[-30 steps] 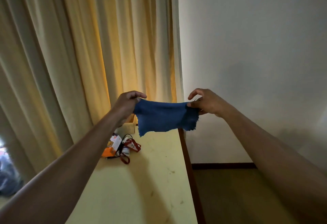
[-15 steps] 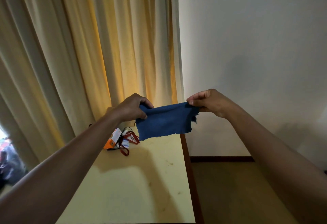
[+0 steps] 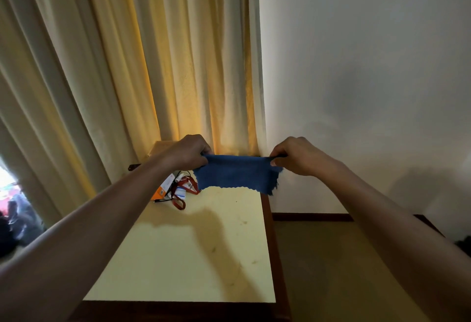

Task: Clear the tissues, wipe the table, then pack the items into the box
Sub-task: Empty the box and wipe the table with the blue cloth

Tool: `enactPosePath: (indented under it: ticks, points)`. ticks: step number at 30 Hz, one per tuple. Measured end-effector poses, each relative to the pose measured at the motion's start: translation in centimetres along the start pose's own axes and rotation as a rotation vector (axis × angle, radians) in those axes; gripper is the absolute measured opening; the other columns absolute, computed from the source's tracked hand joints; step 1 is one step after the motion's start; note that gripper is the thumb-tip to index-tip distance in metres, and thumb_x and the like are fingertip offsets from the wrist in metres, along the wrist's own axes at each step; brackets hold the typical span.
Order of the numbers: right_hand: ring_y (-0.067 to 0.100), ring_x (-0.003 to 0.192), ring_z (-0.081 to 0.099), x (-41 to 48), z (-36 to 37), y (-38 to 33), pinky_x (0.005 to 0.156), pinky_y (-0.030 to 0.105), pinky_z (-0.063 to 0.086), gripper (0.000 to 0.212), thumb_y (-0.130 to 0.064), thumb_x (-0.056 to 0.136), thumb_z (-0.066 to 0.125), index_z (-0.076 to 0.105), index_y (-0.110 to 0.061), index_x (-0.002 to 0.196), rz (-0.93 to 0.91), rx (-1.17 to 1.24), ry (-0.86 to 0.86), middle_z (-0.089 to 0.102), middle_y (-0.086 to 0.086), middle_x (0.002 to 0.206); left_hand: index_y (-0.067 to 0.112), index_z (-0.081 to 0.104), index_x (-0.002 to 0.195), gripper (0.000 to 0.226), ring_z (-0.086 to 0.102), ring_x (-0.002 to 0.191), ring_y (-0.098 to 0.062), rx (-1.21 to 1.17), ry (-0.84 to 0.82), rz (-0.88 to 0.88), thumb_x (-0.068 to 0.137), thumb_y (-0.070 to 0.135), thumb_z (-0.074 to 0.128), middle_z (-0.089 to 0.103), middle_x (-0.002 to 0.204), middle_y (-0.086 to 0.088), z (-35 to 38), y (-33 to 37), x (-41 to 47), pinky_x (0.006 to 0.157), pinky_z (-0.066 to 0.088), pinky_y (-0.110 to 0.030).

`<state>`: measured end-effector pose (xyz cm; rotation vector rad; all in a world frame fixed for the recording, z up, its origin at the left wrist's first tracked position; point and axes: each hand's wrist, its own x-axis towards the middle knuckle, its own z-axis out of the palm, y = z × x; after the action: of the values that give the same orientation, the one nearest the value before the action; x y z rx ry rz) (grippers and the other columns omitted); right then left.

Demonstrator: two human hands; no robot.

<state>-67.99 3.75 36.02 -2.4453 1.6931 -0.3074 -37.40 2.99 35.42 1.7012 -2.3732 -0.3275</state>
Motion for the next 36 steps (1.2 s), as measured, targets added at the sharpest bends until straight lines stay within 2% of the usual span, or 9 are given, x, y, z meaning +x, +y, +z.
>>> enactPosePath:
  ticks: [6, 12, 14, 17, 21, 23, 26, 30, 36]
  points:
    - [0.014, 0.086, 0.063, -1.6, -0.1, 1.6, 0.079, 0.033, 0.052, 0.016, -0.029, 0.099, 0.063, 0.071, -0.015, 0.096, 0.009, 0.286, 0.001, 0.069, 0.002, 0.095, 0.022, 0.072, 0.090, 0.007, 0.062, 0.094, -0.019, -0.097, 0.027, -0.011, 0.096, 0.025, 0.069, 0.068, 0.102, 0.000, -0.1, 0.0, -1.7, 0.079, 0.050, -0.036]
    - [0.027, 0.105, 0.067, -3.4, 1.3, 1.8, 0.094, 0.043, 0.059, 0.022, -0.024, 0.105, 0.054, 0.062, -0.004, 0.109, 0.171, 1.074, 0.000, 0.068, 0.015, 0.111, 0.009, 0.068, 0.119, 0.033, 0.067, 0.106, -0.027, -0.998, 0.108, -0.136, 0.097, 0.033, 0.069, 0.071, 0.117, -0.015, 2.3, -0.2, -3.7, 0.093, 0.049, -0.041]
    - [0.031, 0.103, 0.069, -3.1, 3.2, 1.5, 0.088, 0.042, 0.061, 0.022, -0.025, 0.103, 0.058, 0.065, -0.005, 0.111, 0.262, 1.098, 0.059, 0.071, 0.014, 0.108, 0.009, 0.068, 0.120, 0.029, 0.068, 0.107, -0.025, -1.160, 0.169, -0.210, 0.098, 0.029, 0.068, 0.075, 0.111, -0.009, 4.6, 0.3, -3.8, 0.090, 0.051, -0.038]
    - [0.032, 0.097, 0.073, -2.9, 5.8, 1.1, 0.081, 0.039, 0.064, 0.020, -0.022, 0.095, 0.071, 0.070, -0.005, 0.105, 0.447, 1.149, 0.201, 0.075, 0.013, 0.098, 0.022, 0.070, 0.107, 0.013, 0.071, 0.101, -0.019, -1.051, 0.292, -0.340, 0.101, 0.032, 0.065, 0.076, 0.103, 0.001, 7.3, 2.2, -4.2, 0.073, 0.055, -0.026]
    - [0.018, 0.088, 0.074, -3.5, 7.8, -0.6, 0.076, 0.036, 0.064, 0.016, -0.029, 0.090, 0.076, 0.070, -0.016, 0.098, 0.379, 0.987, 0.224, 0.075, 0.003, 0.094, 0.019, 0.073, 0.100, 0.042, 0.070, 0.096, -0.030, -0.940, 0.275, -0.384, 0.095, 0.059, 0.058, 0.074, 0.101, -0.012, 9.8, 4.3, -4.3, 0.081, 0.057, -0.053]
    - [0.016, 0.084, 0.075, -4.0, 8.2, -2.5, 0.072, 0.033, 0.064, 0.015, -0.027, 0.091, 0.075, 0.071, -0.015, 0.099, 0.285, 0.997, 0.172, 0.076, 0.003, 0.093, 0.021, 0.075, 0.105, 0.047, 0.072, 0.102, -0.032, -1.039, 0.213, -0.369, 0.093, 0.063, 0.057, 0.077, 0.103, -0.012, 10.9, 5.3, -4.5, 0.091, 0.059, -0.058]
    - [0.016, 0.088, 0.076, -4.6, 9.1, -4.7, 0.072, 0.027, 0.062, 0.011, -0.020, 0.098, 0.068, 0.073, -0.011, 0.104, 0.167, 1.062, 0.061, 0.076, 0.005, 0.098, 0.016, 0.071, 0.119, 0.040, 0.073, 0.105, -0.029, -1.254, 0.156, -0.352, 0.106, 0.047, 0.050, 0.077, 0.108, -0.013, 12.0, 6.8, -4.8, 0.089, 0.062, -0.046]
    - [0.016, 0.099, 0.074, -5.4, 9.8, -6.2, 0.087, 0.027, 0.060, 0.022, -0.014, 0.105, 0.053, 0.074, -0.012, 0.114, 0.209, 1.222, -0.041, 0.078, 0.003, 0.103, 0.008, 0.067, 0.124, 0.051, 0.073, 0.107, -0.031, -1.488, 0.127, -0.419, 0.106, 0.051, 0.046, 0.076, 0.112, -0.016, 12.8, 6.4, -5.7, 0.097, 0.057, -0.049]
    - [0.019, 0.111, 0.072, -6.2, 10.4, -6.9, 0.100, 0.031, 0.055, 0.032, -0.008, 0.099, 0.060, 0.063, -0.016, 0.129, 0.186, 1.381, -0.284, 0.076, 0.009, 0.115, 0.009, 0.070, 0.120, 0.030, 0.072, 0.101, -0.026, -1.471, 0.123, -0.309, 0.108, 0.028, 0.051, 0.076, 0.109, -0.012, 14.1, 4.4, -8.0, 0.091, 0.058, -0.040]
